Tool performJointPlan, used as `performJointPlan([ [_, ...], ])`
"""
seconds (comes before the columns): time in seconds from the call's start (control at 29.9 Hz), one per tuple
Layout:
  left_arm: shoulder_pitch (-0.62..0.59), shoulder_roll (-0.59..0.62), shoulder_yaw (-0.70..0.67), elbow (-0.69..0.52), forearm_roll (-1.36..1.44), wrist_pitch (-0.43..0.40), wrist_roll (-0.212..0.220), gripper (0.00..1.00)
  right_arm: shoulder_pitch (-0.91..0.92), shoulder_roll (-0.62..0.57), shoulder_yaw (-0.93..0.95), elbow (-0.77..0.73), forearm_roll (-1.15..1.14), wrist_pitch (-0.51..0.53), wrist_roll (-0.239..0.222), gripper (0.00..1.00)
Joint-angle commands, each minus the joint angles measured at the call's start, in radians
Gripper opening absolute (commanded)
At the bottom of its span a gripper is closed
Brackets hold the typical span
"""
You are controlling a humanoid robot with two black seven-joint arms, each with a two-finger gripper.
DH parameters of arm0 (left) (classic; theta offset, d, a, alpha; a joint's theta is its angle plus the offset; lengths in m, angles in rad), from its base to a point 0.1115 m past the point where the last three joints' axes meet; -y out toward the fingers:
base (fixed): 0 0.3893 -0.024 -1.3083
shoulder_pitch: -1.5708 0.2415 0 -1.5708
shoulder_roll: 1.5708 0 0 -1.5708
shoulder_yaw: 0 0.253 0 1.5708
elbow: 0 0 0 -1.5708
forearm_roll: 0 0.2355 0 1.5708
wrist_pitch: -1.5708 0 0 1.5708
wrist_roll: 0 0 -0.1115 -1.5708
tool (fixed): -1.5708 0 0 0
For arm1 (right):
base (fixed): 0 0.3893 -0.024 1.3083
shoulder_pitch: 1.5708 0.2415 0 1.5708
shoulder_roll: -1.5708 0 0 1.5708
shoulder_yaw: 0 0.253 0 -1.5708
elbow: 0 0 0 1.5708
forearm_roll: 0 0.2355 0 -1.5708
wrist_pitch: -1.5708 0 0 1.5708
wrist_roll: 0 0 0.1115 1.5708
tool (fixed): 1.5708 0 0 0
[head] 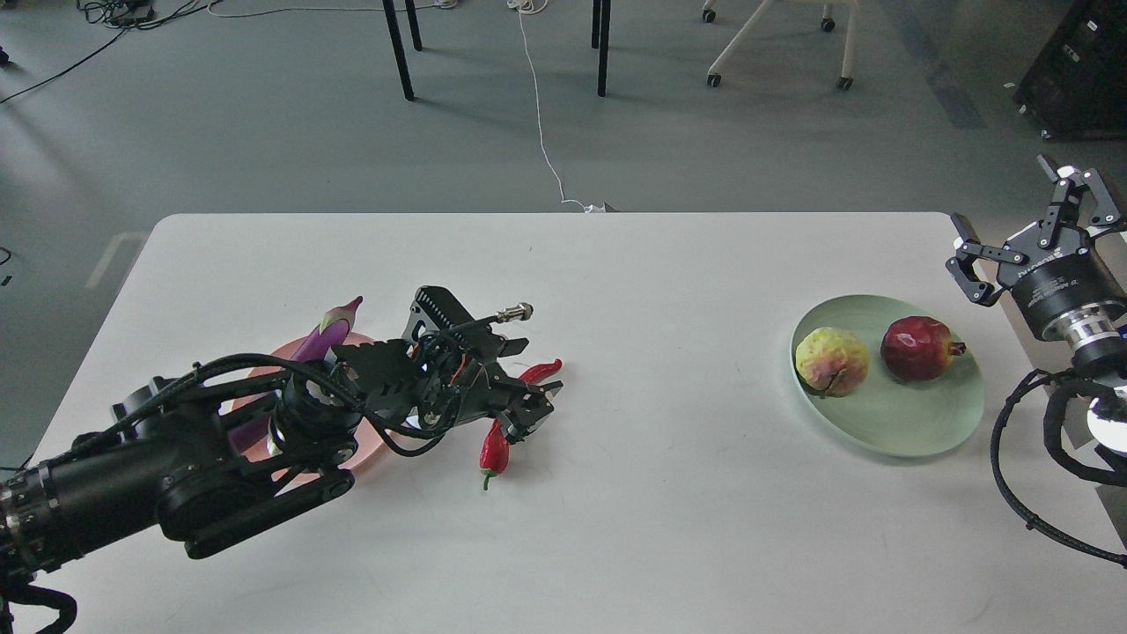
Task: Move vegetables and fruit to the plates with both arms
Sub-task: 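Move the left gripper to the red chili pepper and grasp it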
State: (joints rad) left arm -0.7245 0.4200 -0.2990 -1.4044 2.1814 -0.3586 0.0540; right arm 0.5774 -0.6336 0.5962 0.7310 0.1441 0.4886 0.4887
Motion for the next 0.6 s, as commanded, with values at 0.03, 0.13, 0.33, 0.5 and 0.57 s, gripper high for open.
performJointPlan([
  [0.03, 0.026, 0.005, 0.021, 0.030, 0.000, 0.020, 0.007, 0.61, 0.001, 0.017, 0.007, -0.015, 0.000, 0.000, 0.000, 0.99],
  [0.13, 0.045, -0.001, 0.021, 0.028, 0.000, 0.020, 0.012, 0.60, 0.005, 0.055, 0.005, -0.028, 0.000, 0.000, 0.000, 0.99],
  [0.33, 0.063, -0.006, 0.035, 0.031, 0.000, 0.020, 0.033, 0.57, 0.010, 0.071, 0.007, -0.027, 0.000, 0.000, 0.000, 0.99],
  [0.5, 0.094, -0.003, 0.034, 0.050, 0.000, 0.035, 0.032, 0.36, 0.018, 0.071, 0.023, -0.028, 0.000, 0.000, 0.000, 0.99],
  [0.57, 0.099, -0.003, 0.034, 0.050, 0.000, 0.035, 0.033, 0.26, 0.018, 0.072, 0.025, -0.028, 0.000, 0.000, 0.000, 0.99],
])
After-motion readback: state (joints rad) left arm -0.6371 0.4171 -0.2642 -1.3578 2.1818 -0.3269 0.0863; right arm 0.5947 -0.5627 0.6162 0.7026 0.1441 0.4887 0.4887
